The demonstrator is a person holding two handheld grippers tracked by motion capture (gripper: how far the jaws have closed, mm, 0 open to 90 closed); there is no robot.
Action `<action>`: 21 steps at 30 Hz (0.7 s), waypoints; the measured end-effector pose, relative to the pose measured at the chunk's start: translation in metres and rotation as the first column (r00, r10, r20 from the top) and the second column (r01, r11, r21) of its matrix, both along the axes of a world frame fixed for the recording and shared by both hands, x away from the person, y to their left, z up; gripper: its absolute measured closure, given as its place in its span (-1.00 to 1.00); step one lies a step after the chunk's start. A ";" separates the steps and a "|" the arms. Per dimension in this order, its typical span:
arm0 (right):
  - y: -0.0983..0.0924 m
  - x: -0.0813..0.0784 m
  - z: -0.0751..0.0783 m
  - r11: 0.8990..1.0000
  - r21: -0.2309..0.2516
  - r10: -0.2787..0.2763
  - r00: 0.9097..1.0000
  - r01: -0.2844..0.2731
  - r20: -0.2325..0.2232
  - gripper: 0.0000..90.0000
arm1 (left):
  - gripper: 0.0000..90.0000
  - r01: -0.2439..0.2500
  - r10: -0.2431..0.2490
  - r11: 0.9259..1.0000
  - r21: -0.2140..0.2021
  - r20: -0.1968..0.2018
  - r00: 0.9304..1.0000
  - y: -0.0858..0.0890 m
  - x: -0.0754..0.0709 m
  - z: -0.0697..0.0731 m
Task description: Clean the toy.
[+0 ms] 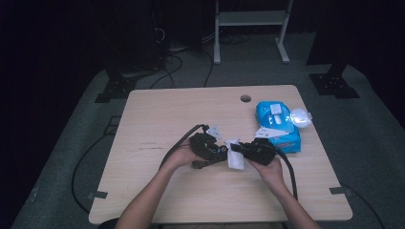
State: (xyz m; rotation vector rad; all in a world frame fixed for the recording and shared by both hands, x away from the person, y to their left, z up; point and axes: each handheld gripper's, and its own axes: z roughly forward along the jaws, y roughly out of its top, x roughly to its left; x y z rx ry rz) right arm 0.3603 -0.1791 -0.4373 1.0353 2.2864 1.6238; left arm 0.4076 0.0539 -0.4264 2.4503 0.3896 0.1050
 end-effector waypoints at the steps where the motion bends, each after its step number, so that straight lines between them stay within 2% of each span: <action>1: 0.001 0.000 0.000 1.000 -0.001 0.001 1.000 -0.001 0.000 0.82 | 0.18 -0.001 0.001 1.000 -0.015 0.001 1.000 0.004 0.000 0.003; 4: 0.007 0.002 0.004 1.000 -0.021 0.010 1.000 -0.010 -0.001 0.81 | 0.12 -0.017 0.016 0.996 -0.087 -0.019 1.000 0.018 -0.002 0.011; 7: 0.013 0.005 0.009 0.999 -0.030 0.018 1.000 -0.018 0.006 0.81 | 0.09 -0.042 0.040 0.989 -0.140 -0.016 0.999 0.034 -0.002 0.018; 8: 0.016 0.007 0.011 0.999 -0.034 0.020 1.000 -0.020 0.014 0.81 | 0.09 -0.057 0.055 0.983 -0.172 -0.020 0.998 0.042 -0.002 0.020; 10: 0.022 0.009 0.013 0.998 -0.050 0.032 0.999 -0.032 0.005 0.81 | 0.09 -0.070 0.063 0.975 -0.212 -0.042 0.997 0.053 0.000 0.022; 11: 0.024 0.011 0.013 0.998 -0.055 0.036 0.999 -0.035 0.008 0.81 | 0.09 -0.089 0.082 0.970 -0.225 -0.044 0.996 0.059 0.000 0.023; 14: 0.031 0.014 0.012 0.996 -0.075 0.040 0.999 -0.040 0.002 0.81 | 0.07 -0.114 0.100 0.965 -0.236 -0.070 0.992 0.066 0.003 0.019; 18: 0.037 0.018 0.006 0.993 -0.112 0.040 0.999 -0.041 -0.009 0.82 | 0.04 -0.132 0.113 0.970 -0.204 -0.100 0.989 0.066 0.005 0.008; 19: 0.038 0.018 0.006 0.993 -0.114 0.038 0.999 -0.039 -0.007 0.82 | 0.01 -0.136 0.113 0.967 -0.215 -0.116 0.987 0.066 0.005 0.007; 21: 0.038 0.018 0.005 0.992 -0.121 0.041 0.999 -0.041 -0.004 0.81 | -0.02 -0.128 0.105 0.967 -0.220 -0.116 0.988 0.065 0.005 0.006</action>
